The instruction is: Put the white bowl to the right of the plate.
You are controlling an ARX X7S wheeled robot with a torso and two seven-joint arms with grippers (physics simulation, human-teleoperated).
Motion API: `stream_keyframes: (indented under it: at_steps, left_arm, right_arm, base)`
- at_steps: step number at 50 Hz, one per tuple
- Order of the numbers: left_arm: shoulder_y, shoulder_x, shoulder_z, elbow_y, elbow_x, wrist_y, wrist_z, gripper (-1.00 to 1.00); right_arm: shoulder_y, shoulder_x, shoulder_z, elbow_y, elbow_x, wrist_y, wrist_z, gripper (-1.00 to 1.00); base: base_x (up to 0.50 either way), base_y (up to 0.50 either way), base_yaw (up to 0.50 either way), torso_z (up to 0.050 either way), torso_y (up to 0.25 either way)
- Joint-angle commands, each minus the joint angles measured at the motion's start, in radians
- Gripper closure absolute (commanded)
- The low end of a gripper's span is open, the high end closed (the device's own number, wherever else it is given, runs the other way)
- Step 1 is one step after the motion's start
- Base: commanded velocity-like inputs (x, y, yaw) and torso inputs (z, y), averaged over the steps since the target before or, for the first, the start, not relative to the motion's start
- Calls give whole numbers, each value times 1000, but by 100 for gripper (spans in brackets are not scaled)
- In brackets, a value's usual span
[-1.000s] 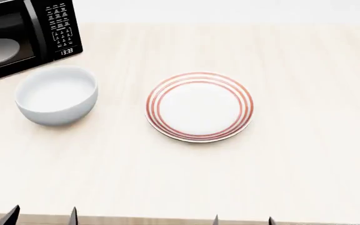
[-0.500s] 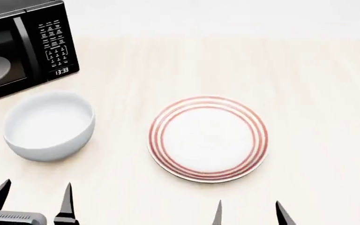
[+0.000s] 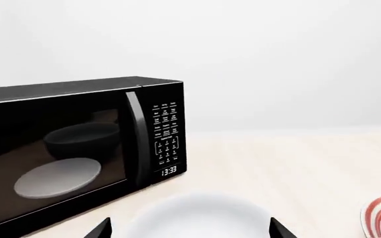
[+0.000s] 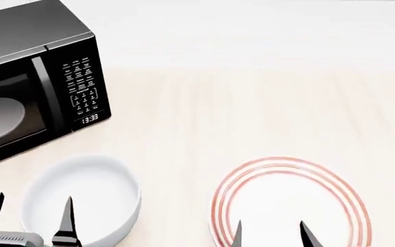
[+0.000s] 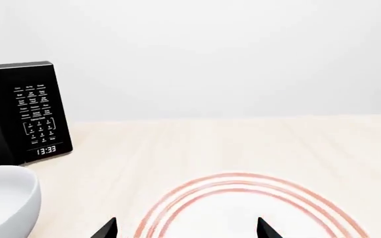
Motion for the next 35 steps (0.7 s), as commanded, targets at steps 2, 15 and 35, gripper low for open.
stream_keyframes:
  at_steps: [2, 15, 35]
  left_arm:
    - [2, -13, 2, 18, -13, -4, -16, -100]
    - [-1, -23, 12, 27, -23, -11, -28, -100]
    - [0, -39, 16, 25, -34, -5, -47, -100]
  right_arm:
    - [22, 9, -21, -6, -26, 46, 49, -100]
    - [-3, 34, -20, -49, 41, 29, 5, -100]
    - [-2, 49, -42, -40, 45, 10, 12, -100]
  base:
    - [0, 0, 0, 0, 8]
    - [346, 0, 0, 0, 0]
    - [296, -73, 0, 0, 0]
